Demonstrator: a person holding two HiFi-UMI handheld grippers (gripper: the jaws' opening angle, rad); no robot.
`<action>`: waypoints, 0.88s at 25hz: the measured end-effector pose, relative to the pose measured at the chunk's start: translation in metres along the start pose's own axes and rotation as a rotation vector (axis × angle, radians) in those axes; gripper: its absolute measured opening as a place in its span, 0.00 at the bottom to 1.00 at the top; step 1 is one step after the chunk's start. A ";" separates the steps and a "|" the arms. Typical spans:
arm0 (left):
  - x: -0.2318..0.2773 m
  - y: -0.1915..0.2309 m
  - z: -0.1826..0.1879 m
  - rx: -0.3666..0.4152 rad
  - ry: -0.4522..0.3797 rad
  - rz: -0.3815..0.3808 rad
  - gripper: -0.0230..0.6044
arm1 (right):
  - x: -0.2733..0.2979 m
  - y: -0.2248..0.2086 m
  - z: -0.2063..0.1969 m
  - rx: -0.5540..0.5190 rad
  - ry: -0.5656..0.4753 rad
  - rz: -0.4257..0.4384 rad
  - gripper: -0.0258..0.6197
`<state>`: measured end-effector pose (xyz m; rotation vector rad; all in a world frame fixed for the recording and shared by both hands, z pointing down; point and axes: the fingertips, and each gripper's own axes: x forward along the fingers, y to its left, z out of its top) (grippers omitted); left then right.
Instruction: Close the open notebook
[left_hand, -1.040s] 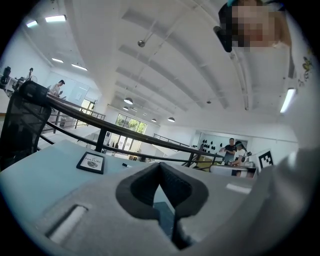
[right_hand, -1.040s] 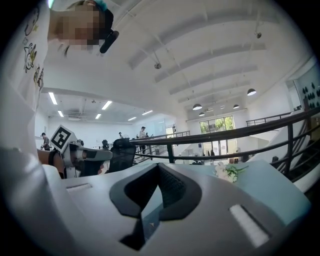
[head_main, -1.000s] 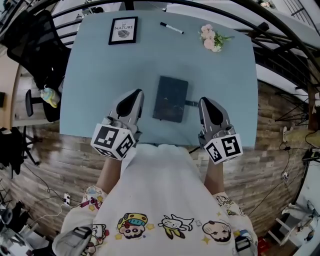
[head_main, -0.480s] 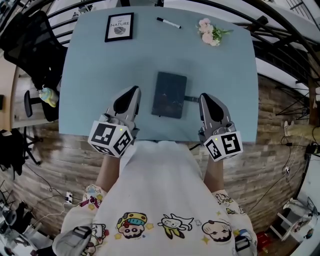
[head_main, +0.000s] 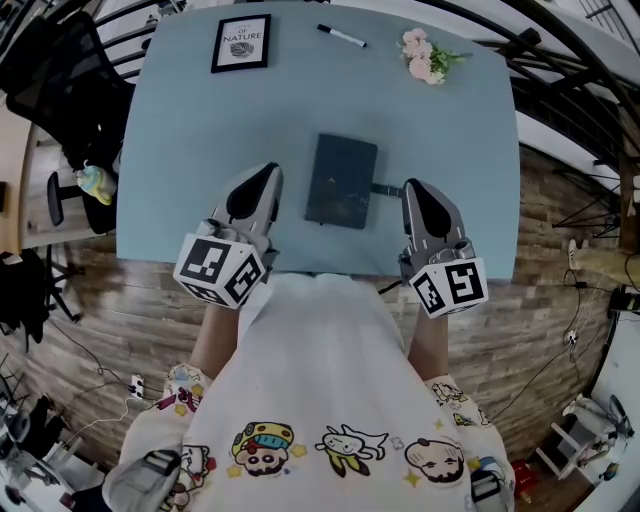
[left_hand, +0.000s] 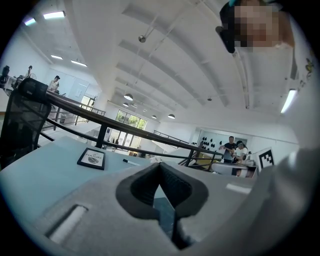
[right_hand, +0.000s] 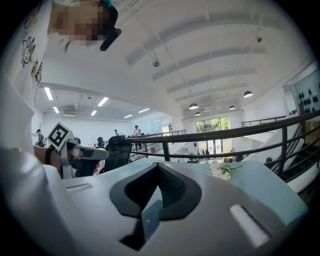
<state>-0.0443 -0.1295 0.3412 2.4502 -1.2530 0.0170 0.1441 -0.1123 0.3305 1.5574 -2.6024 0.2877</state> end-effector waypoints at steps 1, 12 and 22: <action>0.000 0.000 0.000 0.000 -0.001 0.001 0.03 | 0.000 0.000 -0.001 0.005 0.001 -0.001 0.05; -0.002 0.000 0.000 -0.006 0.001 -0.003 0.03 | 0.000 0.002 -0.001 0.017 0.004 -0.001 0.05; -0.004 -0.002 -0.001 -0.013 0.003 -0.003 0.03 | -0.001 0.003 -0.002 0.020 0.010 0.004 0.05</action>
